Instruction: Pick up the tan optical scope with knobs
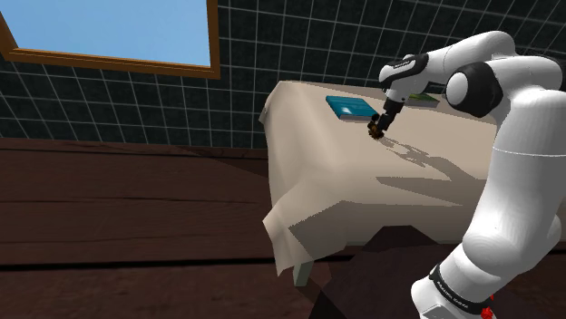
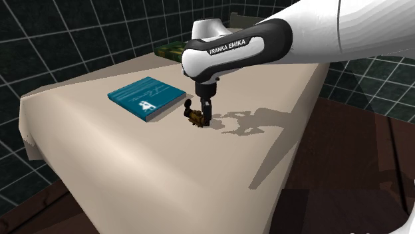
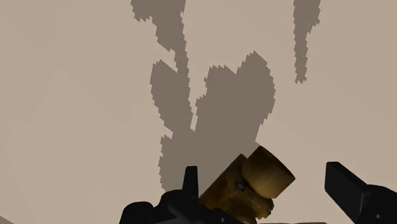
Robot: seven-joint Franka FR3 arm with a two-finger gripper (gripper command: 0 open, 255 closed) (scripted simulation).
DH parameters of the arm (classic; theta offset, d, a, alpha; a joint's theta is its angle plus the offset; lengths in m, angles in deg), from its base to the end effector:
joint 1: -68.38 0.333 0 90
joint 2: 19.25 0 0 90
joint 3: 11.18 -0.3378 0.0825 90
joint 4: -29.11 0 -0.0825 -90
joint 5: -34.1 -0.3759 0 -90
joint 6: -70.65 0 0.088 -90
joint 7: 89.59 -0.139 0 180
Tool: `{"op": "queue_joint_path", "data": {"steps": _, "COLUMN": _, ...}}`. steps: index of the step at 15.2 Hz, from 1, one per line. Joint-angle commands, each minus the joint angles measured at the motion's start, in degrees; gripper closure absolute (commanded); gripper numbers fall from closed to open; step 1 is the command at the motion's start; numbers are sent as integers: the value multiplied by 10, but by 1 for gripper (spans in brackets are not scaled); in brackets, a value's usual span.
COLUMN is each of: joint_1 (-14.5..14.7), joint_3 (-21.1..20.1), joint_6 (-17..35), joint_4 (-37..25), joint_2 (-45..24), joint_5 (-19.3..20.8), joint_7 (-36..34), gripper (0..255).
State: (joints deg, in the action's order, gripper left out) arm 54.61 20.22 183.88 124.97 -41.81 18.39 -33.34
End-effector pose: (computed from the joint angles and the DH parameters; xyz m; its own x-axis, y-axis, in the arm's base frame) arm 0.4997 -0.4172 0.3918 0.9935 0.1115 0.0235 0.1125 -0.9924 -0.0500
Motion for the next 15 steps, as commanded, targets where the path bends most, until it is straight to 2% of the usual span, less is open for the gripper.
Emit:
{"op": "queue_joint_path", "data": {"steps": 1, "joint_1": 0, "joint_3": 0, "joint_6": 2, "joint_4": 2, "joint_2": -1, "joint_5": -1, "joint_7": 1, "gripper": 255}}
{"op": "queue_joint_path", "data": {"steps": 10, "joint_1": 0, "joint_3": 0, "joint_6": 2, "joint_4": 2, "joint_2": 0, "joint_5": 0, "joint_7": 0, "gripper": 255}}
{"op": "queue_joint_path", "data": {"steps": 15, "joint_1": 1, "joint_3": 4, "joint_6": -31, "joint_4": -21, "joint_2": 12, "joint_5": 8, "joint_7": -6, "gripper": 255}}
